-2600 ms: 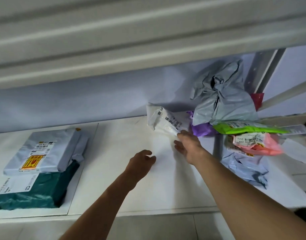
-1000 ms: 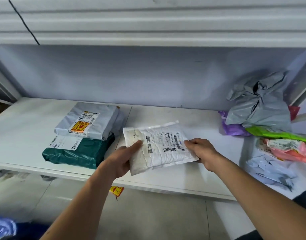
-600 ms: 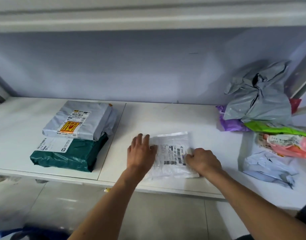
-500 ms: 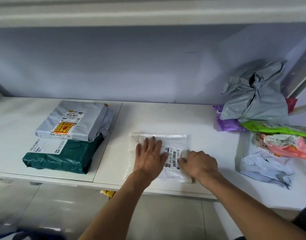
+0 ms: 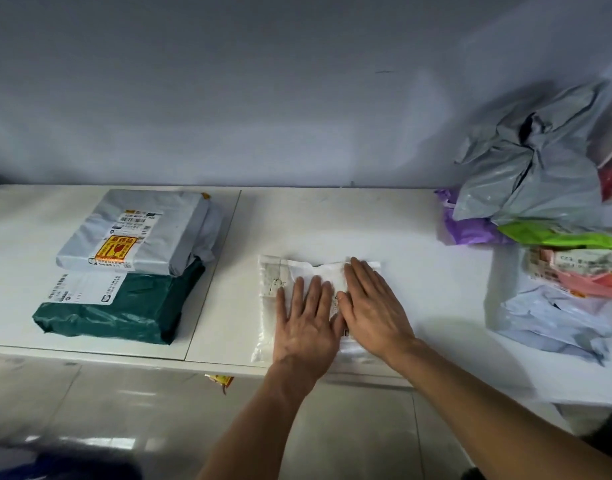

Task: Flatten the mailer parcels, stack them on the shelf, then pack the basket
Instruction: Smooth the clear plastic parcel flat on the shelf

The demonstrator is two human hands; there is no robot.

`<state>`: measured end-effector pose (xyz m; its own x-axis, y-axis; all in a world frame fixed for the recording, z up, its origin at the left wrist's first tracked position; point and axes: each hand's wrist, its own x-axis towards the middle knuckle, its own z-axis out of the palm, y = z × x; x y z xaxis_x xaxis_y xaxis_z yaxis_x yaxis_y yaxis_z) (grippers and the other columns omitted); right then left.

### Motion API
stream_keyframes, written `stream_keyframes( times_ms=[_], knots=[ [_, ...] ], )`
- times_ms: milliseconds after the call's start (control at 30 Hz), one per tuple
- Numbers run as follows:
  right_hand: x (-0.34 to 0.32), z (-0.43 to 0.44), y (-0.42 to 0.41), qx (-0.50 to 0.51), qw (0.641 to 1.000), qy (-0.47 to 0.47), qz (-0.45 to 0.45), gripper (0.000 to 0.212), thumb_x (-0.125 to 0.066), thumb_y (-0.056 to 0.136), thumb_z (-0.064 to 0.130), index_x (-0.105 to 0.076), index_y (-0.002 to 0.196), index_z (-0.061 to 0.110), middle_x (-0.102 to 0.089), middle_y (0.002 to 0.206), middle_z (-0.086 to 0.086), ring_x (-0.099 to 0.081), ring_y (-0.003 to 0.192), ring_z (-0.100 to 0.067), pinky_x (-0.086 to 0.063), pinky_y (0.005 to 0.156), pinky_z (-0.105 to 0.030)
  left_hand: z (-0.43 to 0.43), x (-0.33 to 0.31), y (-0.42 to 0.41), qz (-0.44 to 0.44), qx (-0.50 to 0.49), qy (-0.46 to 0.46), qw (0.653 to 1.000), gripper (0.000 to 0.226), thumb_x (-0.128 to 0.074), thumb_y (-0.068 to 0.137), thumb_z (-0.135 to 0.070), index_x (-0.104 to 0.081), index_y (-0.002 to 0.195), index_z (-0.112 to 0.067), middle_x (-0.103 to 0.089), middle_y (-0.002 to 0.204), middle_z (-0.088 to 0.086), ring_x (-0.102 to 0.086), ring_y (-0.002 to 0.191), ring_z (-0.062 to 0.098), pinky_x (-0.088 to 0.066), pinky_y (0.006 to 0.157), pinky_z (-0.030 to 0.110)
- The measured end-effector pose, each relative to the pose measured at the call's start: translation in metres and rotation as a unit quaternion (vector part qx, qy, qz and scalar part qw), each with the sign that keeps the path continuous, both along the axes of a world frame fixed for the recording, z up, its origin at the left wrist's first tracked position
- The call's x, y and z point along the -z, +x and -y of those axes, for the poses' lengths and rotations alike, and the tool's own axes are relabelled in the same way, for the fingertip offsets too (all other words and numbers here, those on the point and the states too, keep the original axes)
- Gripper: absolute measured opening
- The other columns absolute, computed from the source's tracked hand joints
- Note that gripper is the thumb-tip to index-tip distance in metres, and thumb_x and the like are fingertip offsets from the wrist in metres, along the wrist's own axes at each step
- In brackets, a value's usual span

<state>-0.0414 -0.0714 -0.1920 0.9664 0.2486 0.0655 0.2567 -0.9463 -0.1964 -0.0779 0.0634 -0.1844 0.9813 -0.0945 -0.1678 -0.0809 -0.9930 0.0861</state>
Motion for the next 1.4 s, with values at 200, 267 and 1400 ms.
stream_keyframes(
  times_ms=[200, 267, 1400],
  knots=[
    [0.009, -0.002, -0.004, 0.009, 0.999, -0.023, -0.029, 0.083, 0.014, 0.095, 0.049, -0.030, 0.151, 0.007, -0.022, 0.159, -0.008, -0.019, 0.148, -0.020, -0.018, 0.121, -0.038, 0.001, 0.006, -0.004, -0.005, 0.015, 0.026, 1.000, 0.066, 0.017, 0.087, -0.052, 0.024, 0.146, -0.025, 0.030, 0.156, -0.004, 0.035, 0.141, 0.022, 0.020, 0.114, 0.053],
    [0.009, -0.002, -0.003, 0.006, 0.999, -0.022, -0.029, 0.085, 0.017, 0.094, 0.050, -0.028, 0.152, 0.007, -0.020, 0.160, -0.007, -0.017, 0.149, -0.019, -0.013, 0.121, -0.036, 0.000, 0.007, -0.003, -0.017, 0.012, 0.010, 1.000, 0.068, 0.019, 0.083, -0.054, 0.026, 0.145, -0.026, 0.030, 0.156, -0.006, 0.035, 0.141, 0.021, 0.020, 0.115, 0.051],
    [0.010, 0.002, -0.009, -0.007, 0.999, -0.038, -0.005, 0.069, -0.025, 0.096, 0.050, -0.043, 0.144, 0.002, -0.039, 0.151, -0.014, -0.036, 0.141, -0.026, -0.017, 0.115, -0.037, -0.076, 0.011, 0.013, 0.059, 0.033, -0.016, 0.998, 0.068, 0.005, 0.096, -0.056, -0.007, 0.155, -0.025, -0.002, 0.162, -0.005, -0.003, 0.150, 0.015, -0.005, 0.121, 0.036]
  ],
)
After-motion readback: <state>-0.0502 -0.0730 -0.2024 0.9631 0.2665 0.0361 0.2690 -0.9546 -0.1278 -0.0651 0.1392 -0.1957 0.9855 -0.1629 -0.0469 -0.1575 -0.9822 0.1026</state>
